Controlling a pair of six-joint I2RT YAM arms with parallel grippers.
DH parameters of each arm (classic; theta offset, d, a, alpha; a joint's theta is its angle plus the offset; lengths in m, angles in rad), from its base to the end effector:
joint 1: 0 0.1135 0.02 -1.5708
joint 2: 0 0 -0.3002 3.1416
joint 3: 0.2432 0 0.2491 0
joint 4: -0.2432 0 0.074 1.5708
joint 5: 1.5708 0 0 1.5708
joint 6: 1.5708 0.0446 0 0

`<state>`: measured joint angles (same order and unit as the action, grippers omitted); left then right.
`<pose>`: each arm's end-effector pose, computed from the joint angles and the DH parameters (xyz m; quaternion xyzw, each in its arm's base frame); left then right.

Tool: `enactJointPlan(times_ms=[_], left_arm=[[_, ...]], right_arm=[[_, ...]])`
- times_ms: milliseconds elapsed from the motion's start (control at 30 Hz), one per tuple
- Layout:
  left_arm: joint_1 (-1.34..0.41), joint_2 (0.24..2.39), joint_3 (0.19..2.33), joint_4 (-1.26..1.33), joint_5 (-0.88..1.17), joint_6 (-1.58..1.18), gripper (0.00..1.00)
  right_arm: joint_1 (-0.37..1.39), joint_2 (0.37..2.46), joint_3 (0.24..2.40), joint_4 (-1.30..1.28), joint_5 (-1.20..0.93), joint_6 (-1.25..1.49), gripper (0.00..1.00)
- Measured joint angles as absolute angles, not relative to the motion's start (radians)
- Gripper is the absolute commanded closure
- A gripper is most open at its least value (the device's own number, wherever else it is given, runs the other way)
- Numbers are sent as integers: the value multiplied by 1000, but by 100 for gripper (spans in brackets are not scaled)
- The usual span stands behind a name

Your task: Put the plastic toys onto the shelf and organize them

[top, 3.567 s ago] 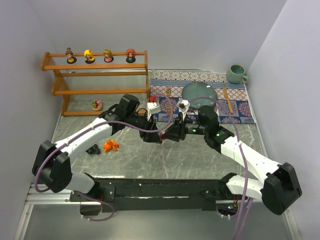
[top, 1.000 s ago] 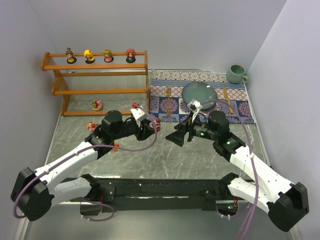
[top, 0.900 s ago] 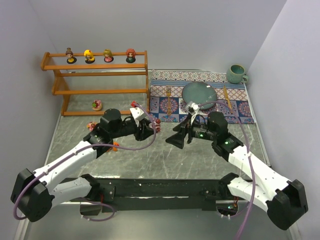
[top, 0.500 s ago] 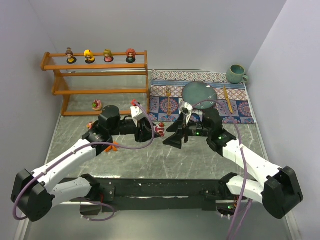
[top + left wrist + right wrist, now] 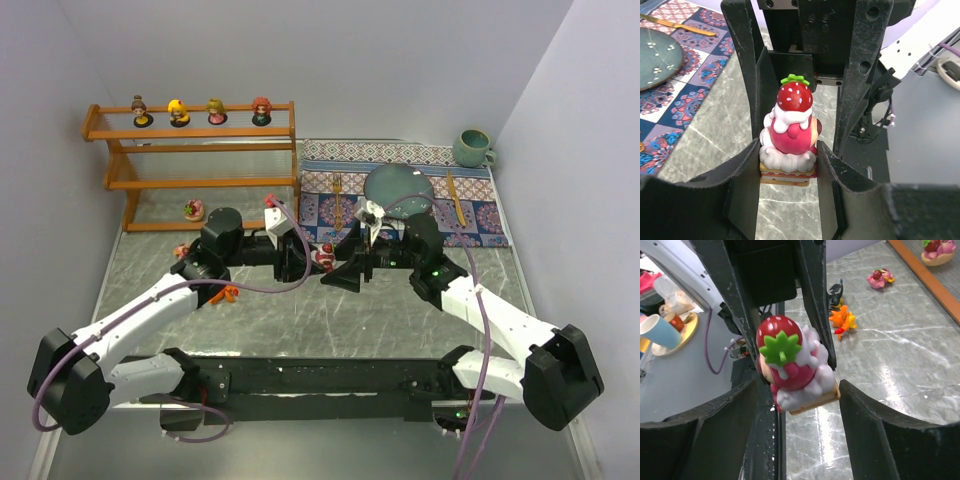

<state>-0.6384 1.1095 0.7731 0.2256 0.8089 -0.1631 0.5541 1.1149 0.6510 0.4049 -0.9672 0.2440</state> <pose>0.1723 -0.1681 0.3476 0.4163 0.6040 -0.5092 0.4501 0.1763 0.1523 0.3227 -0.4146 0.5872 0.5477 0.4281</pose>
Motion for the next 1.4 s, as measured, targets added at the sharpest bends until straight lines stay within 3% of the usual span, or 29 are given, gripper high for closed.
enactJointPlan(times_ms=[100,133,200,233,300,333,367,467,533,600,633,733,1067,1400], left_arm=[[-638,1116,773,235,825,-176,99],[-638,1117,773,242,835,-182,99],[-636,1117,773,247,848,-194,98],[-632,1115,773,249,865,-210,96],[-630,1114,773,252,870,-223,92],[-630,1114,773,255,868,-225,88],[-630,1114,773,257,867,-227,87],[-630,1114,773,257,865,-228,80],[-630,1114,773,257,863,-228,61],[-632,1111,773,254,852,-228,49],[-633,1107,773,250,841,-228,35],[-641,1086,773,244,744,-231,11],[-707,1009,825,106,230,-324,3],[-907,1152,1036,-1,-155,-410,16]], right_arm=[[554,1116,651,426,-973,261,46],[554,1116,651,430,-977,264,58],[553,1118,651,436,-989,262,70],[550,1118,648,437,-1003,255,80],[550,1119,650,441,-1013,252,89],[550,1119,650,441,-1015,253,98],[550,1119,650,440,-1015,253,100],[550,1119,650,440,-1015,253,100],[550,1117,650,437,-1012,253,100],[550,1111,650,430,-1003,249,100],[550,1106,650,425,-994,244,100],[556,1080,649,385,-934,234,100],[588,1006,590,286,-582,214,100],[646,1003,580,244,-381,199,100]])
